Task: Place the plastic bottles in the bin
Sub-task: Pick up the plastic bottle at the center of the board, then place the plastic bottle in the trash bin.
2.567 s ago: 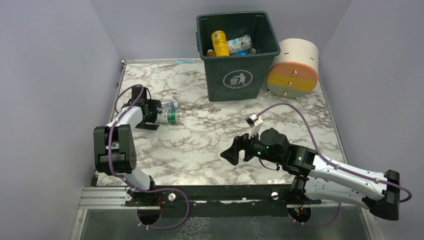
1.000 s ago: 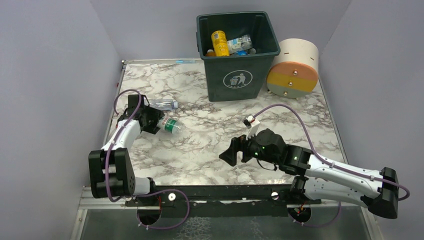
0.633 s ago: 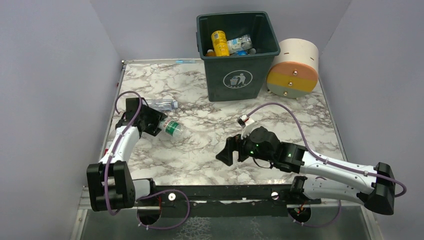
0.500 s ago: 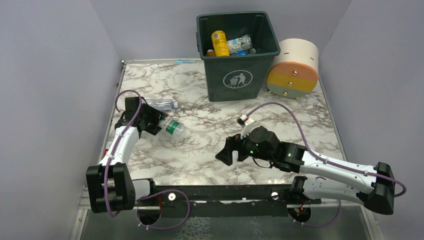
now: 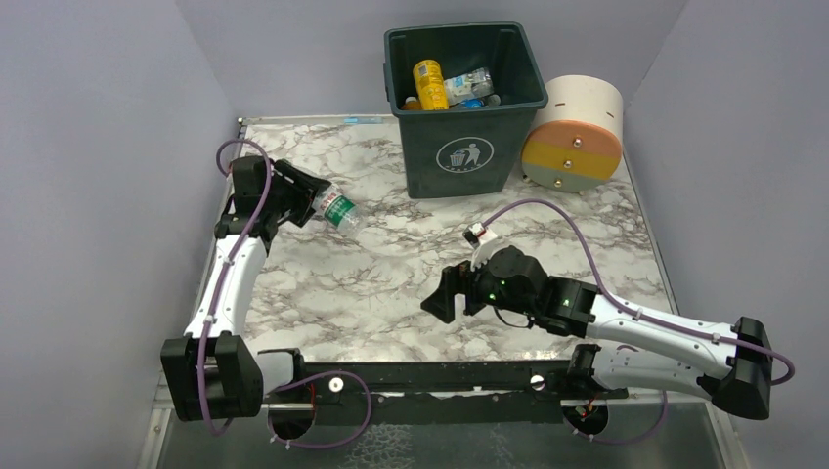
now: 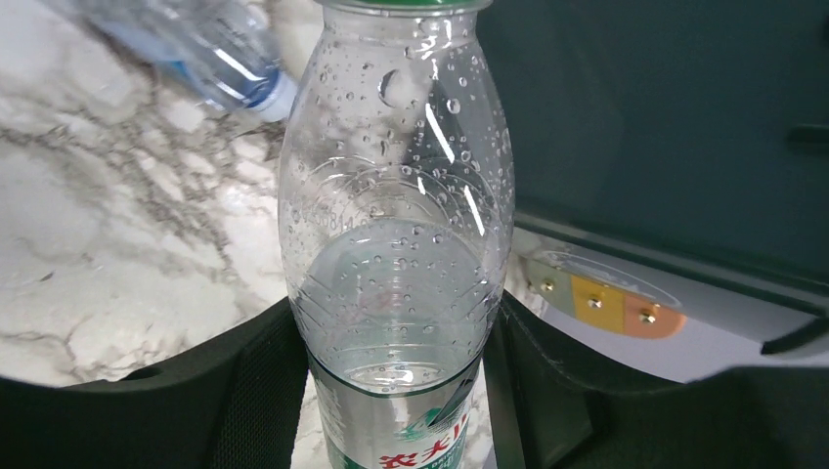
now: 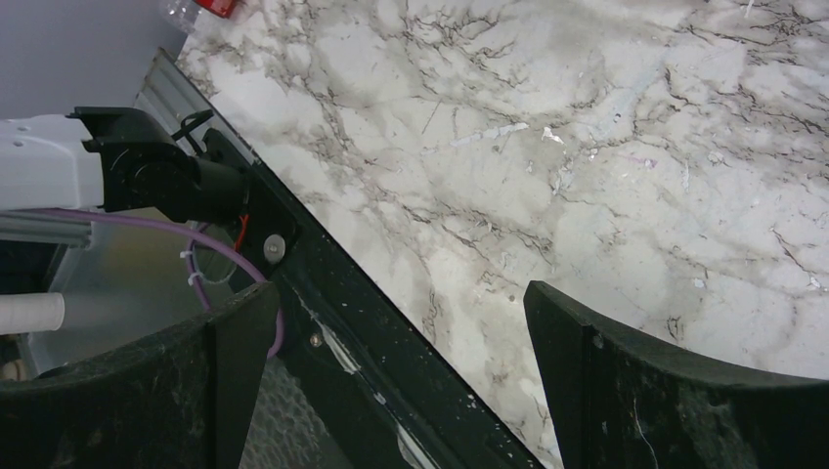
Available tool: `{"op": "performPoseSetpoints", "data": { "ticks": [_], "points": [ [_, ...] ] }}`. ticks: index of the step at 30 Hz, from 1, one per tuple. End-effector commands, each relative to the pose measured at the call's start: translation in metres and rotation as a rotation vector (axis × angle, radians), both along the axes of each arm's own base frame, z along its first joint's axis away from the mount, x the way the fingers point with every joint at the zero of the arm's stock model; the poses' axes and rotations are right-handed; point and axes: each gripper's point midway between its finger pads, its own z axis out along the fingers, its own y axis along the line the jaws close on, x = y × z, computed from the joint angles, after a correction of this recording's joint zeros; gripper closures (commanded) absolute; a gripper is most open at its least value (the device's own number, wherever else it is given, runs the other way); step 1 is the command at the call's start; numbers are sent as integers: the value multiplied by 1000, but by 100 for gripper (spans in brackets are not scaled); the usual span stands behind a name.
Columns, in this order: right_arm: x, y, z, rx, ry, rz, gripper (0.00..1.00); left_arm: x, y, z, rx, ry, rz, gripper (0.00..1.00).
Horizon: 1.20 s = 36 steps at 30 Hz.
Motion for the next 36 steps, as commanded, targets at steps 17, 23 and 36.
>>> {"op": "performPoseSetpoints", "data": {
  "ticks": [17,23,36],
  "points": [
    [-3,-11,19,42,-25,-13,0,51,-92,174,92,-412,-177,41],
    [-3,-13,18,35,-24,-22,0,71,-109,216,90,-500,-197,41],
    [-4,-23,21,52,-23,-52,0,110,-146,287,50,-661,-263,41]
  ]
}}
